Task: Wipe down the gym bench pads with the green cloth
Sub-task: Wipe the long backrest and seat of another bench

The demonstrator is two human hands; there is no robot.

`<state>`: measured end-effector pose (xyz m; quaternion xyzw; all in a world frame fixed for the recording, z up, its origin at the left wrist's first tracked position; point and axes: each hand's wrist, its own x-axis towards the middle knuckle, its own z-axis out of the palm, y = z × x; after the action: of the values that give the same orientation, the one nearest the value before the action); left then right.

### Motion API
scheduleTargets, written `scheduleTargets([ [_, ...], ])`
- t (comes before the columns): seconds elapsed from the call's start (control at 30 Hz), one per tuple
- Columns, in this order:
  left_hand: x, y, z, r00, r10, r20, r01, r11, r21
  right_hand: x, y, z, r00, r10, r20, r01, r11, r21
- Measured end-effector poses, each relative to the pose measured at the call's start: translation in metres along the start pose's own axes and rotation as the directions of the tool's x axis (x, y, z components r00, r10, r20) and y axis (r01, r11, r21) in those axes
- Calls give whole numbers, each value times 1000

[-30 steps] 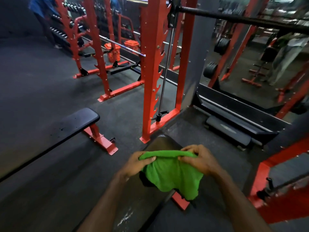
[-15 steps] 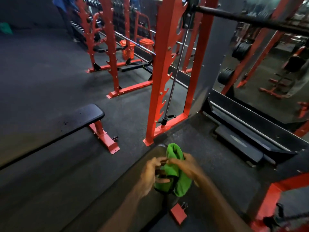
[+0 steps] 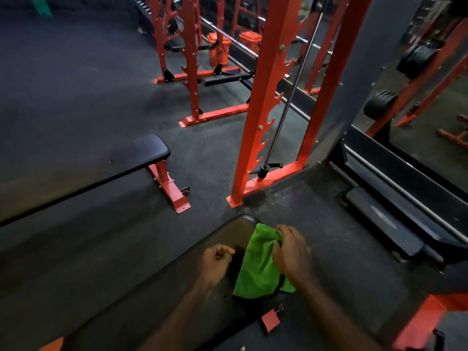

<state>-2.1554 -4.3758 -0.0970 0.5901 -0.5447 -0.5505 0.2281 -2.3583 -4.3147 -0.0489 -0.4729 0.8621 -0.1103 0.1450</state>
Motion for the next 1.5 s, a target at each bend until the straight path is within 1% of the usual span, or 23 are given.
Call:
scheduleTargets([
  [0.03, 4, -4, 3, 1000, 12, -9, -11, 999, 36, -6, -4, 8, 994, -22, -109, 22, 1000, 1],
  [0.07, 6, -8, 5, 1000, 23, -14, -22, 998, 58, -15, -9, 15, 985, -46, -168, 47, 999, 5],
  [0.1, 10, -10, 8, 999, 27, -26, -25, 997, 75, -21, -10, 27, 982, -79, -174, 75, 997, -28],
  [0.13, 14, -12, 9, 999, 25, -41, -21, 996, 92, -27, -10, 38, 985, -83, -149, 76, 996, -54],
  [0.23, 24, -20, 14, 995, 55, -85, -42, 989, 143, -27, 0, 63, 997, -69, 18, 71, 991, -114],
  [0.27, 30, -23, 15, 993, 67, -102, -50, 986, 159, -24, 5, 72, 996, -84, 39, 89, 986, -143],
  [0.37, 50, -40, 21, 969, 134, -208, -80, 965, 248, -19, 13, 89, 987, -163, 11, 163, 971, -173],
  [0.43, 62, -45, 27, 945, 176, -275, -86, 947, 310, -6, 15, 95, 976, -211, -60, 198, 966, -167],
  [0.53, 82, -43, 44, 917, 248, -313, -127, 924, 361, 31, 3, 96, 949, -288, -129, 274, 955, -115],
  [0.63, 103, -42, 63, 882, 303, -361, -183, 926, 331, 68, -23, 97, 952, -278, -130, 276, 961, -32],
  [0.67, 108, -41, 65, 865, 300, -402, -185, 935, 302, 72, -27, 96, 948, -288, -133, 289, 957, -17],
  [0.73, 113, -53, 69, 842, 304, -445, -177, 936, 305, 60, -18, 96, 937, -317, -143, 320, 947, -3],
  [0.8, 111, -60, 70, 835, 330, -441, -202, 928, 312, 38, 2, 88, 942, -306, -140, 312, 950, 21],
  [0.87, 111, -63, 70, 840, 352, -414, -223, 918, 328, 22, 17, 81, 962, -258, -92, 261, 965, 31],
  [0.9, 112, -64, 70, 831, 370, -416, -233, 910, 343, 24, 18, 81, 967, -241, -78, 244, 969, 36],
  [0.97, 115, -64, 71, 814, 379, -439, -233, 907, 351, 49, 5, 84, 967, -241, -88, 248, 966, 73],
  [1.07, 116, -61, 71, 827, 339, -448, -213, 927, 309, 96, -21, 90, 965, -253, -62, 260, 955, 144],
  [1.1, 113, -62, 71, 835, 326, -442, -203, 931, 304, 98, -22, 91, 963, -266, -52, 271, 949, 159],
  [1.17, 113, -64, 71, 831, 336, -443, -201, 925, 323, 85, -13, 89, 946, -317, -69, 325, 927, 187],
  [1.23, 113, -63, 73, 825, 346, -447, -202, 919, 340, 57, 7, 81, 937, -339, -83, 349, 914, 207],
  [1.3, 114, -64, 73, 835, 338, -435, -193, 919, 345, 41, 20, 77, 939, -338, -69, 345, 918, 197],
  [1.4, 114, -63, 73, 832, 342, -437, -199, 919, 341, 68, 6, 81, 942, -321, -91, 333, 928, 166],
  [1.5, 116, -60, 70, 848, 313, -428, -187, 932, 311, 109, -21, 92, 939, -338, -61, 344, 922, 180],
])
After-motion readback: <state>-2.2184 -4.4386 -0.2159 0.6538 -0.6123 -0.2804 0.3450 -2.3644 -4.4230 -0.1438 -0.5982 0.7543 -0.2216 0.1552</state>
